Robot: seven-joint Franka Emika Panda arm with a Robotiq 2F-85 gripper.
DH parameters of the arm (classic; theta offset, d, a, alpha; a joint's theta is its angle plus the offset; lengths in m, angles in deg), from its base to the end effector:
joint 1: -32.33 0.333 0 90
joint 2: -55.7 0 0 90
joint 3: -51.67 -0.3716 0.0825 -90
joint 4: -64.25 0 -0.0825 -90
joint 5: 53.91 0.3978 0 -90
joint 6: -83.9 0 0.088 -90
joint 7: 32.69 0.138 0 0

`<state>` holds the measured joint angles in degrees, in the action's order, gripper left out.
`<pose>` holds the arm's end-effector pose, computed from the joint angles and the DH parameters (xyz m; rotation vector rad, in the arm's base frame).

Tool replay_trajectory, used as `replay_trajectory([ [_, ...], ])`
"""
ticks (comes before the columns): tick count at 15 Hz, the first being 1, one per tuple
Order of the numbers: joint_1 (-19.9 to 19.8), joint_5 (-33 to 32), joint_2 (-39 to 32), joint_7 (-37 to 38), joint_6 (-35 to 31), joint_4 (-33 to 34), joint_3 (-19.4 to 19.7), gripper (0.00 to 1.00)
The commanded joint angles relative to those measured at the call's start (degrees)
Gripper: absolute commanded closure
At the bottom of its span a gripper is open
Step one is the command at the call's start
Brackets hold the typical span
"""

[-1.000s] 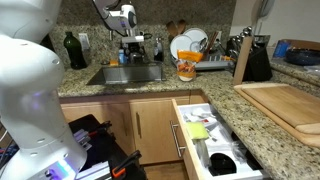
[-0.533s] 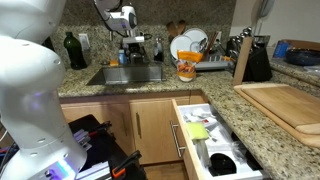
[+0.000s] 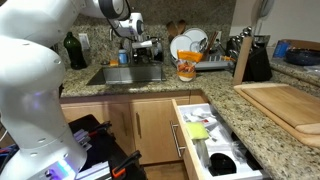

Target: Close the tap

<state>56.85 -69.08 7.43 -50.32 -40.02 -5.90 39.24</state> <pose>0.6970 0.4394 0.2827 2.7016 1.4899 0.1935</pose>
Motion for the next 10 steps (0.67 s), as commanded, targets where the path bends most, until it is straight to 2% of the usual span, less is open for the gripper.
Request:
replay_trajectory([
  [1,1.7,0.7,-8.7,-6.1,3.1,13.3,-2.1,0.0],
  [5,4.9,0.0,-13.2,-7.0,3.3,22.2,-2.2,0.0],
  [6,3.9,0.2,-10.1,-5.4,0.8,15.7,-1.9,0.0],
  [10,5.1,0.0,-11.6,-4.3,1.7,18.9,-1.4,0.0],
])
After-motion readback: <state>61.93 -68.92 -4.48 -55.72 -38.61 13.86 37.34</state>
